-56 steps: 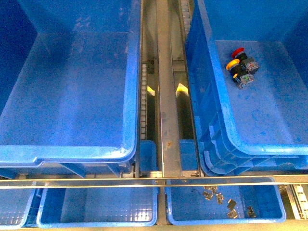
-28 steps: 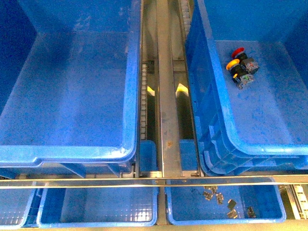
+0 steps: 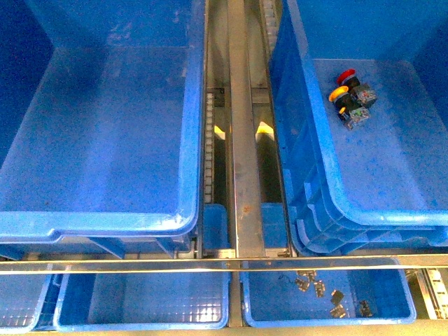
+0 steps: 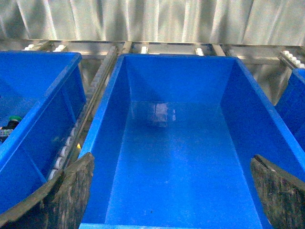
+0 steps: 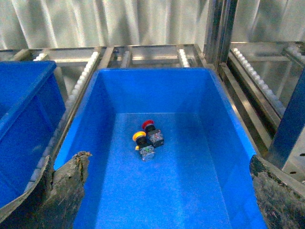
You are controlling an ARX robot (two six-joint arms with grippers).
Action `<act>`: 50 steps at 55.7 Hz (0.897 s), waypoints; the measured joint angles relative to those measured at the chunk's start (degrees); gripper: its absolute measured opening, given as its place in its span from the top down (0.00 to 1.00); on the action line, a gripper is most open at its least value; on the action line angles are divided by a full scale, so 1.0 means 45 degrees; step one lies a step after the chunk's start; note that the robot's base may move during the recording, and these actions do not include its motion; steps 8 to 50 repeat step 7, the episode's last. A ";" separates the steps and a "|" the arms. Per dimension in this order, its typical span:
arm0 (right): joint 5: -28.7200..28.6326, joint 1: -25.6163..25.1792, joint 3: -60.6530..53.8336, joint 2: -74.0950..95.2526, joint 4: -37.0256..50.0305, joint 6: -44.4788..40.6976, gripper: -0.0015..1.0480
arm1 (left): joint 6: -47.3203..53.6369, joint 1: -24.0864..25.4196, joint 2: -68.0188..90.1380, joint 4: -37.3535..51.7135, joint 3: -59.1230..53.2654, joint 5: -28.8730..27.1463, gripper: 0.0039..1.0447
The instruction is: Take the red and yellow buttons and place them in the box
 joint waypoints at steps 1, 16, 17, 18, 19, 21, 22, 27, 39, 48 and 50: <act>-0.0005 0.0000 0.0000 0.0000 0.0000 0.0000 0.06 | 0.0000 0.0000 0.0000 0.0000 0.0000 0.0005 0.07; 0.0000 0.0000 0.0000 0.0000 0.0000 0.0000 0.06 | 0.0000 0.0000 0.0000 -0.0005 0.0000 0.0005 0.07; 0.0000 0.0000 0.0000 0.0000 0.0000 0.0000 0.06 | 0.0000 0.0000 0.0000 -0.0005 0.0000 0.0005 0.07; 0.0000 0.0000 0.0000 0.0000 0.0000 0.0000 0.06 | 0.0000 0.0000 0.0000 -0.0005 0.0000 0.0005 0.07; 0.0000 0.0000 0.0000 0.0000 0.0000 0.0000 0.06 | 0.0000 0.0000 0.0000 -0.0005 0.0000 0.0005 0.07; 0.0000 0.0000 0.0000 0.0000 0.0000 0.0000 0.06 | 0.0000 0.0000 0.0000 -0.0005 0.0000 0.0005 0.07; 0.0000 0.0000 0.0000 0.0000 0.0000 0.0000 0.06 | 0.0000 0.0000 0.0000 -0.0005 0.0000 0.0005 0.07; 0.0000 0.0000 0.0000 0.0000 0.0000 0.0000 0.06 | 0.0000 0.0000 0.0000 -0.0005 0.0000 0.0005 0.07; 0.0000 0.0000 0.0000 0.0000 0.0000 0.0000 0.06 | 0.0000 0.0000 0.0000 -0.0005 0.0000 0.0005 0.07; 0.0000 0.0000 0.0000 0.0000 0.0000 0.0000 0.06 | 0.0000 0.0000 0.0000 -0.0005 0.0000 0.0005 0.07; 0.0000 0.0000 0.0000 0.0000 0.0000 0.0000 0.06 | 0.0000 0.0000 0.0000 -0.0005 0.0000 0.0005 0.07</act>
